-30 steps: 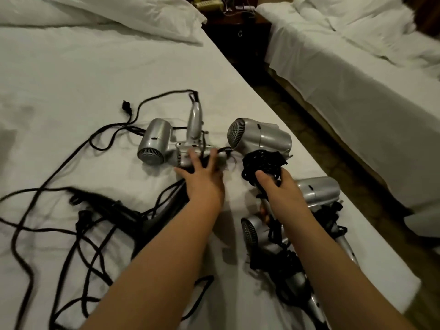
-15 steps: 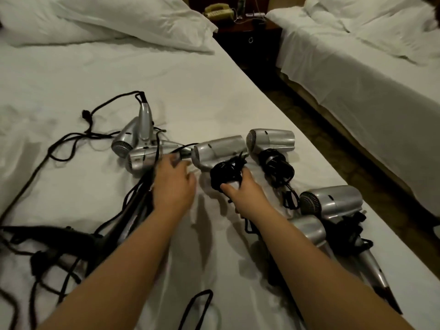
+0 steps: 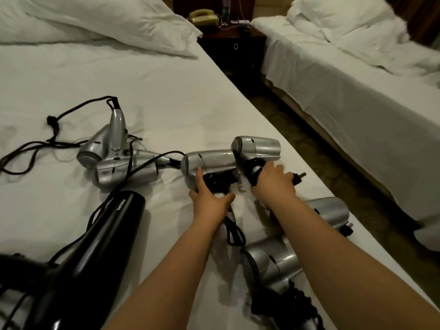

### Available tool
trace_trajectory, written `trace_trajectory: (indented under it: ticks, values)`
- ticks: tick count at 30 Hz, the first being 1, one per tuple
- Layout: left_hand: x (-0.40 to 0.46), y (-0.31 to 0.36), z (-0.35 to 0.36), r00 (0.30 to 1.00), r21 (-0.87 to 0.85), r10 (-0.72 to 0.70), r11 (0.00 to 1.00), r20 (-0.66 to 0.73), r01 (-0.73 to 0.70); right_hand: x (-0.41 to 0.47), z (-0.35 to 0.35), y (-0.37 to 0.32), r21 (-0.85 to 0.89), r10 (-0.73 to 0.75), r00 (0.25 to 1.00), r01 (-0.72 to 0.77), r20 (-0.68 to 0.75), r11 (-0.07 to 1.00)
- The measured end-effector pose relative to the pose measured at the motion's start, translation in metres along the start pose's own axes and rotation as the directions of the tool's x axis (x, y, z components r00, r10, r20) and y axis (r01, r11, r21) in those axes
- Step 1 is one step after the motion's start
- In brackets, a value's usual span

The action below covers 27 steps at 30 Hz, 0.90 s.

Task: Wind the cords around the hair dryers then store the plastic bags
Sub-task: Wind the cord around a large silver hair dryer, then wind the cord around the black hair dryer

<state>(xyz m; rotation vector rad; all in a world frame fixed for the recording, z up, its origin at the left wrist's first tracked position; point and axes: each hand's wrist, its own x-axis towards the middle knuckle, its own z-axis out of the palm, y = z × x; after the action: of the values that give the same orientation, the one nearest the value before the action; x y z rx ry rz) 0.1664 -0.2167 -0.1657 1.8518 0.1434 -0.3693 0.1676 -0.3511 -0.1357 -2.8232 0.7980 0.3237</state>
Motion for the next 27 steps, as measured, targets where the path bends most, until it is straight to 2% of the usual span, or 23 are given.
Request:
trace_trajectory:
  ticks: [3,8,13,17,21,27]
  values:
    - [0.013,0.009,0.011,1.0,-0.004,0.016,1.0,-0.026,-0.016,0.021,0.005,-0.003,-0.028,-0.041,0.999,0.04,-0.023,0.999]
    - [0.028,0.014,0.03,0.999,0.013,0.006,1.0,-0.046,-0.005,0.039,0.004,-0.002,-0.023,-0.042,0.977,0.038,-0.209,0.999]
    - [0.029,0.015,0.05,0.999,0.024,0.032,0.999,-0.008,-0.031,0.043,0.0,0.014,-0.038,0.027,0.981,-0.035,-0.194,0.999]
    - [0.024,0.017,0.051,0.997,0.06,0.039,0.997,0.063,-0.043,0.029,0.006,0.026,-0.047,-0.034,0.976,0.025,-0.215,0.999]
    - [0.007,0.017,0.035,0.996,0.215,0.023,0.976,0.091,-0.042,-0.004,0.012,0.019,-0.052,-0.098,0.973,0.089,-0.208,0.995]
    - [-0.052,0.007,-0.017,0.997,0.216,0.059,0.974,0.048,-0.068,-0.066,0.015,-0.031,0.052,-0.306,0.918,0.328,-0.252,0.943]
